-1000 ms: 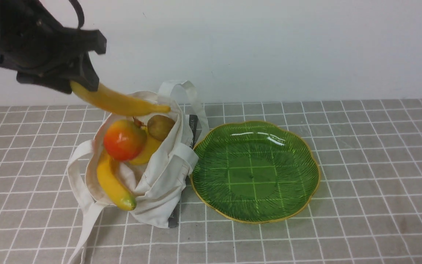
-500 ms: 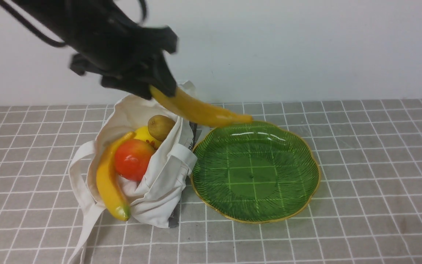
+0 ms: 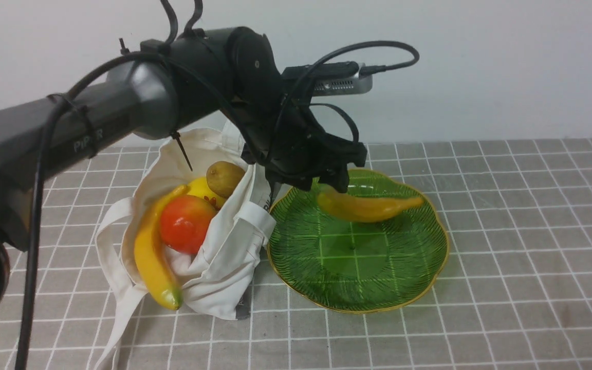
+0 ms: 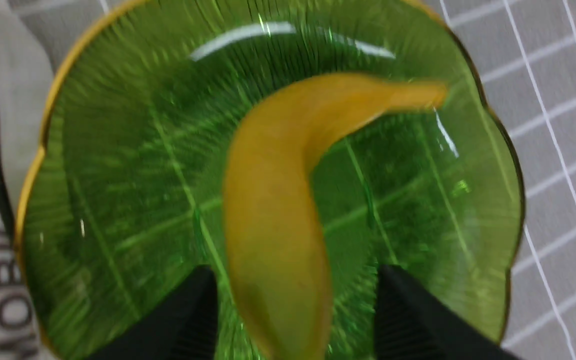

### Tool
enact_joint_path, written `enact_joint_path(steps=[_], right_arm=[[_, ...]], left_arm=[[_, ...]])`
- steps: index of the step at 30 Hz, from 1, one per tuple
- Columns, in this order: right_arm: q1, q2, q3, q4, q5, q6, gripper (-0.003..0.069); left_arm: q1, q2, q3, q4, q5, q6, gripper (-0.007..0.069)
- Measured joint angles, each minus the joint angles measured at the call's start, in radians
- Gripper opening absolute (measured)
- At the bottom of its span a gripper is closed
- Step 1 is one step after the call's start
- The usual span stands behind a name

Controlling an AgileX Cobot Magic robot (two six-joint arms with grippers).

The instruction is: Take the fruit out of the bag on the grey coffee tablecloth and place them on the plate.

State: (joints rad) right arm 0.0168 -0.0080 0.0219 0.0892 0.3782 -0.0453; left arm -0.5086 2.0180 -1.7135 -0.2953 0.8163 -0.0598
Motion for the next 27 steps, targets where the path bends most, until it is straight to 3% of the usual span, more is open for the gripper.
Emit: enact_joint_path(steps=[4, 9, 13, 14, 17, 18, 19, 22, 27], right_arm=[[0.0, 0.0, 0.0, 0.0, 0.0, 0.0, -0.0014], [0.0, 0.0, 0.0, 0.0, 0.0, 0.0, -0.0014], [0.0, 0.0, 0.0, 0.0, 0.0, 0.0, -0.0014], [0.0, 0.0, 0.0, 0.0, 0.0, 0.0, -0.0014], [0.0, 0.0, 0.0, 0.0, 0.0, 0.0, -0.0014], [0.0, 0.0, 0.0, 0.0, 0.0, 0.0, -0.0014], [0.0, 0.0, 0.0, 0.0, 0.0, 0.0, -0.0014], [0.0, 0.0, 0.0, 0.0, 0.0, 0.0, -0.0014], [0.0, 0.0, 0.0, 0.0, 0.0, 0.0, -0.0014]], left_arm=[[0.001, 0.007, -0.003, 0.026, -0.021, 0.033, 0.0605], [0.018, -0.016, -0.067, 0.1, 0.038, 0.06, 0.0623], [0.043, -0.074, -0.162, 0.201, 0.169, 0.06, 0.0514], [0.053, -0.111, -0.219, 0.254, 0.266, 0.06, 0.0402], [0.064, -0.193, -0.285, 0.367, 0.397, 0.06, 0.0177], [0.064, -0.198, -0.285, 0.373, 0.397, 0.06, 0.0162], [0.064, -0.23, -0.291, 0.402, 0.414, 0.06, 0.0085], [0.065, -0.315, -0.274, 0.464, 0.431, 0.06, 0.0009], [0.065, -0.486, -0.114, 0.488, 0.437, 0.053, -0.0008]])
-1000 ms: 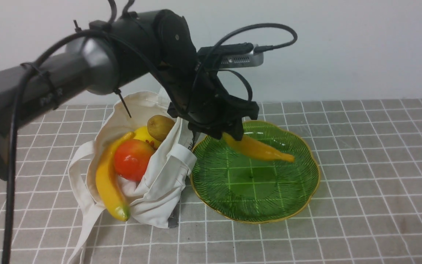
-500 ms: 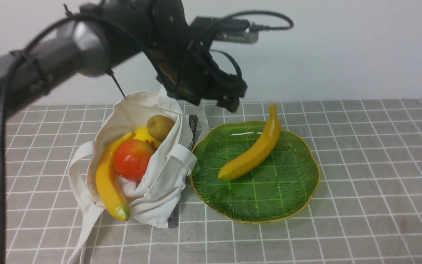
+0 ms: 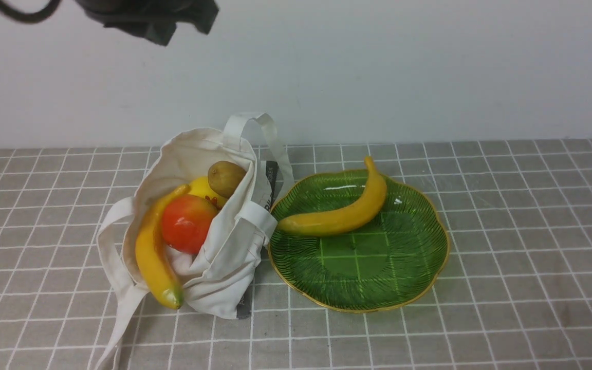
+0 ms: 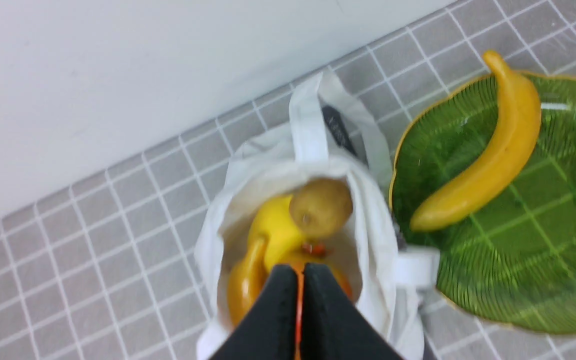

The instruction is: Take the fruit out of the bag on the grey coffee tablecloth and place them on the plate.

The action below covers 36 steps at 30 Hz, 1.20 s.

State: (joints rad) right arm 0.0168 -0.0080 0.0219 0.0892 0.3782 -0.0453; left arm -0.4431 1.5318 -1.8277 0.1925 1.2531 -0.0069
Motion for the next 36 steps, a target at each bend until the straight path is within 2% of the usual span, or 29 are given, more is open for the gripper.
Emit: enact_joint_path(steps=[5, 10, 12, 16, 17, 20, 24, 36], right_arm=[[0.0, 0.0, 0.0, 0.0, 0.0, 0.0, -0.0014], [0.0, 0.0, 0.0, 0.0, 0.0, 0.0, -0.0014], [0.0, 0.0, 0.0, 0.0, 0.0, 0.0, -0.0014], [0.0, 0.0, 0.0, 0.0, 0.0, 0.0, -0.0014], [0.0, 0.0, 0.0, 0.0, 0.0, 0.0, -0.0014], [0.0, 0.0, 0.0, 0.0, 0.0, 0.0, -0.0014], [0.0, 0.0, 0.0, 0.0, 0.0, 0.0, -0.0014], [0.0, 0.0, 0.0, 0.0, 0.0, 0.0, -0.0014]], left_arm=[[0.0, -0.208, 0.269, 0.002, 0.001, -0.022, -0.0008], [0.0, -0.529, 0.658, -0.024, -0.145, -0.094, -0.0008], [0.0, -0.634, 0.817, -0.047, -0.255, -0.129, -0.0008], [0.0, -0.87, 1.172, -0.081, -0.591, -0.205, -0.0008], [0.0, -0.88, 1.172, -0.081, -0.591, -0.205, -0.0008], [0.0, -1.027, 1.41, -0.082, -0.865, -0.219, -0.0008], [0.0, -1.097, 1.535, -0.082, -0.989, -0.22, -0.0008], [0.0, -1.115, 1.681, -0.082, -0.992, -0.221, -0.0008]])
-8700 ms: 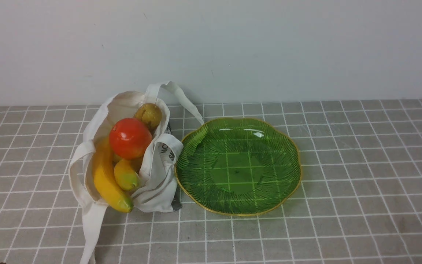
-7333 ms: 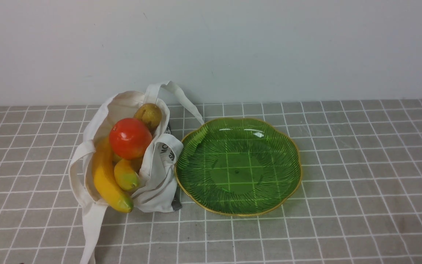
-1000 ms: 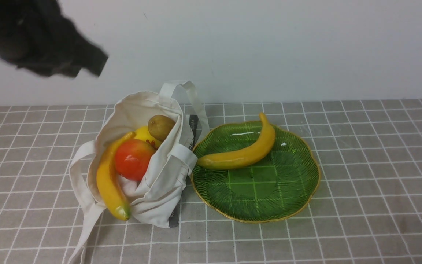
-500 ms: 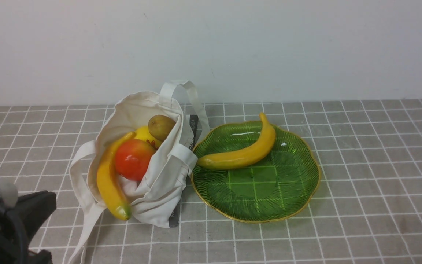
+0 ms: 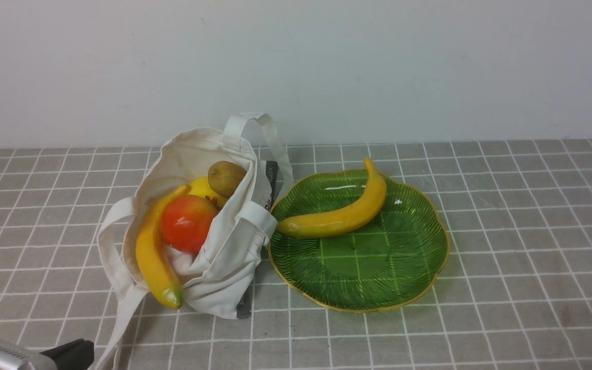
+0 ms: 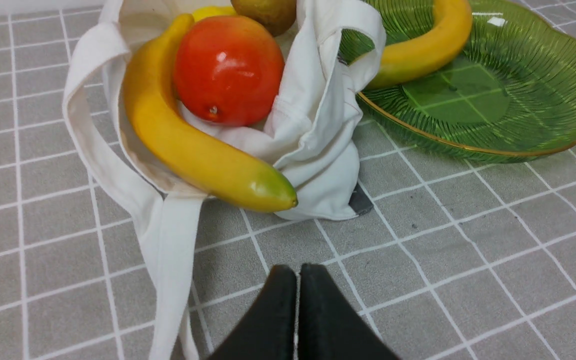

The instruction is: Take the fruit out of the bag on the grey coffee tablecloth and place them on the plate.

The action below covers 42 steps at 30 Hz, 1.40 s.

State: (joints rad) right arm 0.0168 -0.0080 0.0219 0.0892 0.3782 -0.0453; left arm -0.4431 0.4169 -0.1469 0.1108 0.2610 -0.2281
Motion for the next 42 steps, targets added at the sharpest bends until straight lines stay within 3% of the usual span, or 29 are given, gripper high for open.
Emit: enact_joint_path(steps=[9, 19, 23, 42], right_arm=[[0.0, 0.0, 0.0, 0.0, 0.0, 0.0, -0.0014], [0.0, 0.0, 0.0, 0.0, 0.0, 0.0, -0.0014], [0.0, 0.0, 0.0, 0.001, 0.0, 0.0, -0.0014], [0.0, 0.0, 0.0, 0.001, 0.0, 0.0, -0.0014]], left_arm=[[0.024, -0.056, 0.005, 0.019, 0.042, 0.0, -0.0008], [0.332, -0.393, 0.136, 0.006, 0.069, 0.035, -0.0008], [0.405, -0.427, 0.174, 0.003, 0.064, 0.037, -0.0008], [0.373, -0.428, 0.175, -0.027, 0.117, 0.116, -0.0008]])
